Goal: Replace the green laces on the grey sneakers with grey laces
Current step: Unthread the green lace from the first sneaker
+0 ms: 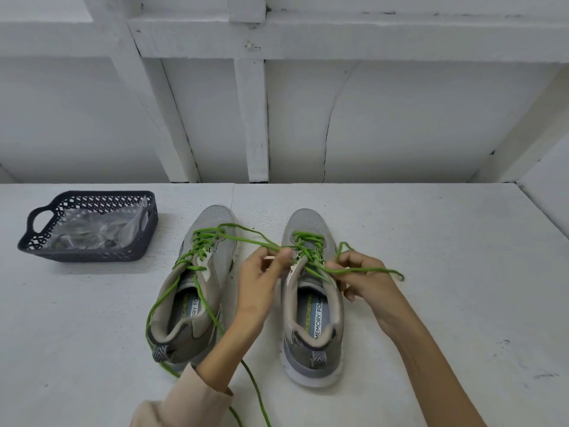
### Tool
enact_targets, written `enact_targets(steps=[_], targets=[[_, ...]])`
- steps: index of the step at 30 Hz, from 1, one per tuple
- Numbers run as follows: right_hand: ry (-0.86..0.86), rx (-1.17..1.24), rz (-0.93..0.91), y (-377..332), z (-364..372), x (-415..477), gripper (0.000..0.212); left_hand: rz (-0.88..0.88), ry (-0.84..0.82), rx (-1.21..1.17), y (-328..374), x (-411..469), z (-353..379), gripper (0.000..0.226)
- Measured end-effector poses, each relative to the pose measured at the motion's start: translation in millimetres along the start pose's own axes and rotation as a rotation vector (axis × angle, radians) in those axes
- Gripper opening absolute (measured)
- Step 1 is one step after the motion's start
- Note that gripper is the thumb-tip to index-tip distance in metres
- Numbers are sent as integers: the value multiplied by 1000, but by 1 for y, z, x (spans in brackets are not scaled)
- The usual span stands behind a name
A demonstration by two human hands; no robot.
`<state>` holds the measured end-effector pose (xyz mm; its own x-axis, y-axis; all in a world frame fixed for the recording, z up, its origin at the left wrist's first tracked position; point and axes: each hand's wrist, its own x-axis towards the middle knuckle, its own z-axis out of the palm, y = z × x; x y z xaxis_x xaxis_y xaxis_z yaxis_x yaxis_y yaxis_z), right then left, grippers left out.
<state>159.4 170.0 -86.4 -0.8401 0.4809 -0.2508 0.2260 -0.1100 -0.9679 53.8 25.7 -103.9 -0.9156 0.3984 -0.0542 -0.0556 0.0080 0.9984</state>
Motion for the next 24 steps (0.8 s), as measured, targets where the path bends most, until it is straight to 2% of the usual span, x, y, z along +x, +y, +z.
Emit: enact_targets(steps=[3,5,7,10,13,15,17,19,21,23,24], targets=[[170,203,65,0,-4,4,14,-96,207,-303,9,3,-5,20],[219,224,129,0,-12,6,27,-115,272,-388,13,5,-8,24],[134,96,186,-2,-17,5,35,-153,225,-393,17,8,-11,30],[-60,-62,220,-10,-20,1,32,-254,116,-419,19,9,-10,43],[-167,77,162,-20,-20,2,24,-315,2,-596,22,7,-8,46],[-180,270,83,-26,-20,5,20,-373,-65,-778,26,8,-10,39],[-156,284,12,-29,-21,10,23,-373,-114,-866,28,11,-15,27],[-126,39,-37,-30,-20,12,17,-329,-130,-756,21,16,-21,41],[-137,-194,-63,-28,-18,12,6,-290,-127,-391,10,19,-25,52],[-152,-278,-82,-26,-15,13,2,-256,-139,-111,2,20,-25,39],[-145,-303,-100,-25,-14,13,3,-261,-134,-63,0,20,-25,23]])
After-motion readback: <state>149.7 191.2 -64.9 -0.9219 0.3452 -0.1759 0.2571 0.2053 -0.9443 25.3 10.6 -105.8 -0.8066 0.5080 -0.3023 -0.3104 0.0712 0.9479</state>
